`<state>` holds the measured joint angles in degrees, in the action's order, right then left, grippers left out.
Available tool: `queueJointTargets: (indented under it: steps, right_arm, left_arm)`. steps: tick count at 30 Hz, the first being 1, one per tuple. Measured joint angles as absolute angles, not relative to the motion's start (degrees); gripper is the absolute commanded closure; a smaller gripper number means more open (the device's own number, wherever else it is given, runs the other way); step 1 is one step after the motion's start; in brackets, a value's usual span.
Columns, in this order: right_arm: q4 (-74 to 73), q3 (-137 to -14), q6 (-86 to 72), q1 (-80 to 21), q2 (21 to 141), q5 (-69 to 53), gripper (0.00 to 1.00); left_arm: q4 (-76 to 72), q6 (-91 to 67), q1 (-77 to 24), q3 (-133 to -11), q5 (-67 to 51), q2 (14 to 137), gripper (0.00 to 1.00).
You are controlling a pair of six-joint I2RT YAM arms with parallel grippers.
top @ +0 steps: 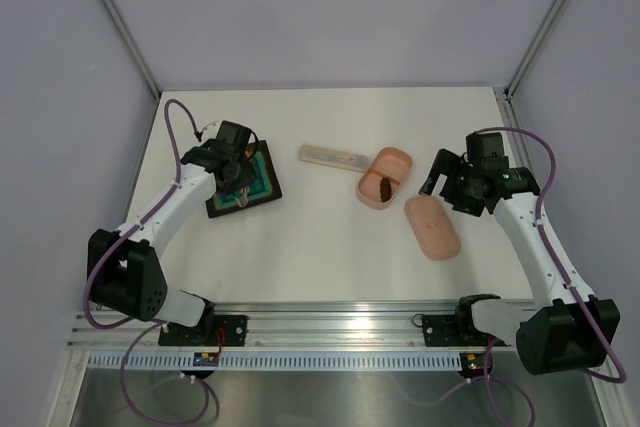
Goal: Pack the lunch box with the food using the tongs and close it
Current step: Pick up the fake food from the plate.
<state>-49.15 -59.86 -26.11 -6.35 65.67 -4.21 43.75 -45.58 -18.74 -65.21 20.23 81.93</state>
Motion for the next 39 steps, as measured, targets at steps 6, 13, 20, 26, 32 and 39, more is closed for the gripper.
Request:
queueJointTargets:
  steps: [6,13,20,26,32,39]
  right_arm:
    - [-49.1,-59.9,-26.1,-6.3,65.7,-4.2,0.01]
    - [-49.1,-59.9,-26.1,-6.3,65.9,-4.4,0.0]
    - [-48.2,-59.8,-26.1,-6.3,66.7,-5.6,0.0]
    - [-48.2,-59.8,-26.1,-6.3,66.7,-5.7,0.0]
    - [-48.2,-59.8,-26.1,-6.3,66.8,-5.7,0.0]
    - [-48.2,-59.8,-26.1,-6.3,66.8,-5.7,0.0]
  left_arm:
    - [43.4,-46.2,-18.7,-64.4,20.3,81.6,0.51]
    - [44.1,-46.4,-18.7,-61.6,20.3,76.4,0.51]
    - [44.8,-46.4,-18.7,-60.2,21.1,73.6,0.52]
    - [44.9,-46.0,-18.7,-60.1,21.3,73.6,0.52]
    - [44.7,-43.7,-18.7,-62.6,20.8,76.0,0.46]
    - [43.9,-40.2,-18.7,-65.3,18.5,80.2,0.39]
